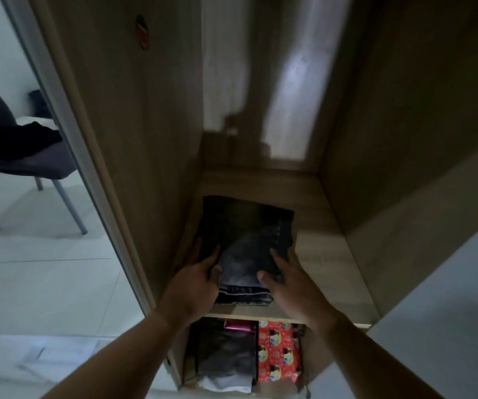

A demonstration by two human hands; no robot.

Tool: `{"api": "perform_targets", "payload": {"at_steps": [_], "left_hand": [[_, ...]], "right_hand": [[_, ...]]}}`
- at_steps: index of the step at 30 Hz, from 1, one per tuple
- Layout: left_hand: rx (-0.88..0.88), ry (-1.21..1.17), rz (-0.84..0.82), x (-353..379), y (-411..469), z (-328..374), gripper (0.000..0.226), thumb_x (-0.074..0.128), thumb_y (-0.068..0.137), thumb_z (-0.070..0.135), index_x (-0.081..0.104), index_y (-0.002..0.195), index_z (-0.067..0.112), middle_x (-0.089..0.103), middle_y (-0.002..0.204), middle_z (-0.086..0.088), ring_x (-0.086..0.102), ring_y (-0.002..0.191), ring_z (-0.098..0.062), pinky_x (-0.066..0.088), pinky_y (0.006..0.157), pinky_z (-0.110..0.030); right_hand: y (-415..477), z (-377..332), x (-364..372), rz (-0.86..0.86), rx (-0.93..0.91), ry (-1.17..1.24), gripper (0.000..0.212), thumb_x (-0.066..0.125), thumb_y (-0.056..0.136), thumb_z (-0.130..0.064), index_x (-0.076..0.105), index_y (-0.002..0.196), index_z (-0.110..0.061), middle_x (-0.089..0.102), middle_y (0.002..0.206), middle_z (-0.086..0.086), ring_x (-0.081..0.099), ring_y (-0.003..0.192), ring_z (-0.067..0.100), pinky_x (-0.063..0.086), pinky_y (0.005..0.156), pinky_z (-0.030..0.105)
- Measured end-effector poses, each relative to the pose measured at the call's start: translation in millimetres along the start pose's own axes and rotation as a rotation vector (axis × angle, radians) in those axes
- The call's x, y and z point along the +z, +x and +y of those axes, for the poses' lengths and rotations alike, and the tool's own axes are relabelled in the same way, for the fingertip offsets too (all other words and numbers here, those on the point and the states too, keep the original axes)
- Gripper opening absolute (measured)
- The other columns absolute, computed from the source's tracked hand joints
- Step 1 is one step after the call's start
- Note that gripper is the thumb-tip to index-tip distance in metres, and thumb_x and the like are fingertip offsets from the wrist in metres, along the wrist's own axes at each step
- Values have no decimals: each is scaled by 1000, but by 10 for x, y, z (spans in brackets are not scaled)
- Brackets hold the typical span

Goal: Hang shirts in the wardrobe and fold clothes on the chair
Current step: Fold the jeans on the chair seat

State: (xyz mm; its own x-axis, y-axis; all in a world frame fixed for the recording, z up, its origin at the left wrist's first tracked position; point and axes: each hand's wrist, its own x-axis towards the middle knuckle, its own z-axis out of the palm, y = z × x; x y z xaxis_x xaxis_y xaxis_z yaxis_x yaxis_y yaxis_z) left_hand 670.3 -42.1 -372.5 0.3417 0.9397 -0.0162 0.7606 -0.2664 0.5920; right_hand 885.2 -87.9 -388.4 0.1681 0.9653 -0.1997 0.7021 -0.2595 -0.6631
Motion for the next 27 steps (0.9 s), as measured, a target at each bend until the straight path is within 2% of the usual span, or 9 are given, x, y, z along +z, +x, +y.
{"api": "perform_targets", "payload": {"at_steps": [2,4,7,9,11,16,20,24,27], "left_hand": [[20,35,-24,32,84,-81,51,31,106,42,21,156,39,-4,168,4,18,152,-16,30,113,-29],[2,78,-68,42,175,-110,52,30,107,41,17,157,37,-13,166,4,-3,154,-13,16,121,-33],[-27,208,-123,49,338,-91,54,23,108,39,5,158,33,-24,164,2,-19,151,-16,3,123,-37],[-48,288,-111,70,522,-102,55,23,108,39,3,159,33,-23,164,0,-19,152,-19,1,122,-36],[-64,351,-65,102,745,-139,54,24,108,39,6,159,33,-19,166,-1,-16,153,-21,2,122,-36],[-50,462,-37,203,1215,-298,56,25,107,40,6,160,31,-14,167,-5,-12,153,-26,2,124,-41],[-30,401,24,210,1535,-360,58,28,108,38,6,160,26,-10,167,-6,-8,154,-29,1,124,-44],[-41,305,25,190,1826,-332,61,34,107,36,7,160,22,-6,167,-8,-3,154,-30,2,124,-43],[-100,209,80,177,2012,-347,64,39,105,41,11,159,21,3,167,-9,5,153,-32,5,124,-44]], "right_hand": [[92,21,-16,-35,-5,-106,78,42,96,-66,8,161,-39,-12,169,-9,12,156,21,27,122,45],[178,-22,-24,-50,8,-168,77,39,99,-63,3,161,-36,-17,168,-4,8,156,22,25,123,44],[305,-129,-31,-41,-3,-212,75,42,103,-53,5,163,-28,-13,169,8,1,156,31,16,125,46],[457,-185,-46,-19,-12,-264,73,41,104,-50,6,163,-24,-13,168,11,-2,156,33,15,125,45],[650,-222,-74,-6,6,-306,72,38,104,-52,5,163,-25,-14,168,6,0,156,29,19,125,42],[1106,-198,-92,29,-28,-234,74,47,101,-52,11,161,-28,3,169,2,22,152,31,30,119,43],[1386,-227,-153,46,-34,-221,70,51,99,-51,20,156,-23,22,163,7,41,139,35,40,110,45],[1649,-291,-251,22,-30,-224,65,50,102,-46,23,156,-22,25,162,9,39,141,33,37,112,45],[1804,-360,-318,-18,-47,-291,57,45,105,-43,29,156,-24,21,163,8,31,147,33,32,116,46]]}}
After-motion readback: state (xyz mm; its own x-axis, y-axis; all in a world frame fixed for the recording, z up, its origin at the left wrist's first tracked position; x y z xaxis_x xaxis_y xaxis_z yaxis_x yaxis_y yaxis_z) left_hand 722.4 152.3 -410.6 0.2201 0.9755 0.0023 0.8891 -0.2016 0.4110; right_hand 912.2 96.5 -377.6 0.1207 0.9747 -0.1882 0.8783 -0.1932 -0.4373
